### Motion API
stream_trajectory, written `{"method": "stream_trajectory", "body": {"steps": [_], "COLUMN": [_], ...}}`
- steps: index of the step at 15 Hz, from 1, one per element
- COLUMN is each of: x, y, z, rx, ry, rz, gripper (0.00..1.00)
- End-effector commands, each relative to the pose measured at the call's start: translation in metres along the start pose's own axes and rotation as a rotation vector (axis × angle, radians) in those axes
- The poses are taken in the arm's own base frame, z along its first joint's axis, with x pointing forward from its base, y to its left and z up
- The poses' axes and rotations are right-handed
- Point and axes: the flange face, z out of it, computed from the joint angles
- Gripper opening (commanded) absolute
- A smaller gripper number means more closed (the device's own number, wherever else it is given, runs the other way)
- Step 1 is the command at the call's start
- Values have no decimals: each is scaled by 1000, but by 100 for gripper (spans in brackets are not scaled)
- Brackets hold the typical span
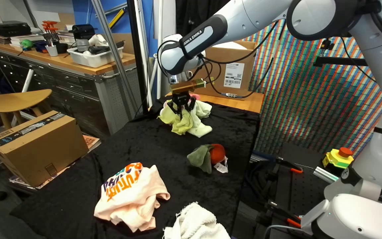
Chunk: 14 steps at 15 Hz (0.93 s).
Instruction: Pile the rope, radish, t-shirts and towels together on the table
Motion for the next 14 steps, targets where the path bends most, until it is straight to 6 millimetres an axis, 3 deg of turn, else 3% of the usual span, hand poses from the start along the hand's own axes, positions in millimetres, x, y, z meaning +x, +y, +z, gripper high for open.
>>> {"method": "stream_trajectory", "body": {"steps": [1,6,11,14], "x": [-4,-28,-58,-78], "y": [0,8,20,21], "z": [-14,-32,-43,-34], "rx": [-18,-37,-74,-85], "ry": [5,-12,-34,-82], "rz": [-6,-137,-313,-422], "gripper": [64,99,100,99]}}
